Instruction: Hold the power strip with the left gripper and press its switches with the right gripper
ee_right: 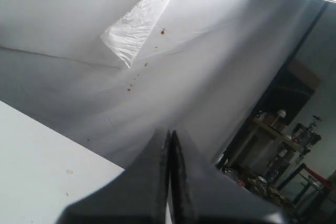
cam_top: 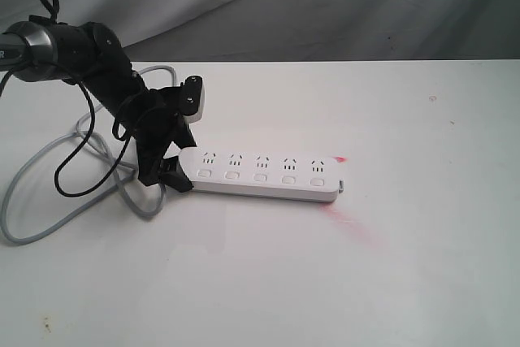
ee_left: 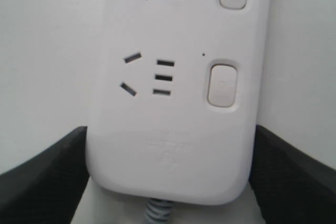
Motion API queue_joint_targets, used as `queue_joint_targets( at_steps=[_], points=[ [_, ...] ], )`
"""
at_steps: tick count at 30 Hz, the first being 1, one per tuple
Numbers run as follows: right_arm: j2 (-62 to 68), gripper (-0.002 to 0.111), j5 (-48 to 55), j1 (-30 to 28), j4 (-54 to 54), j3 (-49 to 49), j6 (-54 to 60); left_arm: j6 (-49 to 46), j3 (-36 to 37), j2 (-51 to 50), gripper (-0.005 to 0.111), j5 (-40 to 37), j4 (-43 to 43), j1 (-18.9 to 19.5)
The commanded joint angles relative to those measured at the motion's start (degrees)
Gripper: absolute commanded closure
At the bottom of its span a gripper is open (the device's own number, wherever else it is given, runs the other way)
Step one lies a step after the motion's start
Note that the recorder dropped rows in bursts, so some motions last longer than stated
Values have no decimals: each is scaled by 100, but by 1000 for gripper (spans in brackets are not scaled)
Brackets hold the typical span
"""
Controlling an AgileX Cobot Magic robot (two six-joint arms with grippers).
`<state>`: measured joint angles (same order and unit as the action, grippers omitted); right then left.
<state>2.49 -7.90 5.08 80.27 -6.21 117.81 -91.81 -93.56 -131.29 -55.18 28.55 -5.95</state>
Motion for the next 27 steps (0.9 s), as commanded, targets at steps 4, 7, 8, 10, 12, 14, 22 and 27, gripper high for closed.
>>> queue_joint_targets(
  at_steps=[4, 7, 8, 10, 12, 14, 22, 27],
  points=[
    [-24, 108, 653, -45, 26, 34, -433, -3, 7, -9, 37, 135, -125, 1],
    [-24, 108, 873, -45, 171, 34, -433, -3, 7, -9, 37, 135, -125, 1],
    [-24, 108, 915, -45, 344, 34, -433, -3, 7, -9, 37, 135, -125, 1],
    [-24, 108, 928, -45, 764, 34, -313, -3, 7, -9, 37, 135, -125, 1],
    [-24, 108, 928, -45, 1330, 34, 160, -3, 7, -9, 37, 135, -125, 1],
    [-24, 108, 869, -45, 1933, 34, 512, 7, 7, -9, 37, 135, -125, 1],
    [-24, 108, 710, -45, 1968, 34, 498, 7, 7, -9, 37, 135, -125, 1],
    [-24, 108, 710, -45, 1968, 34, 427, -6, 7, -9, 37, 135, -125, 1]
  ],
)
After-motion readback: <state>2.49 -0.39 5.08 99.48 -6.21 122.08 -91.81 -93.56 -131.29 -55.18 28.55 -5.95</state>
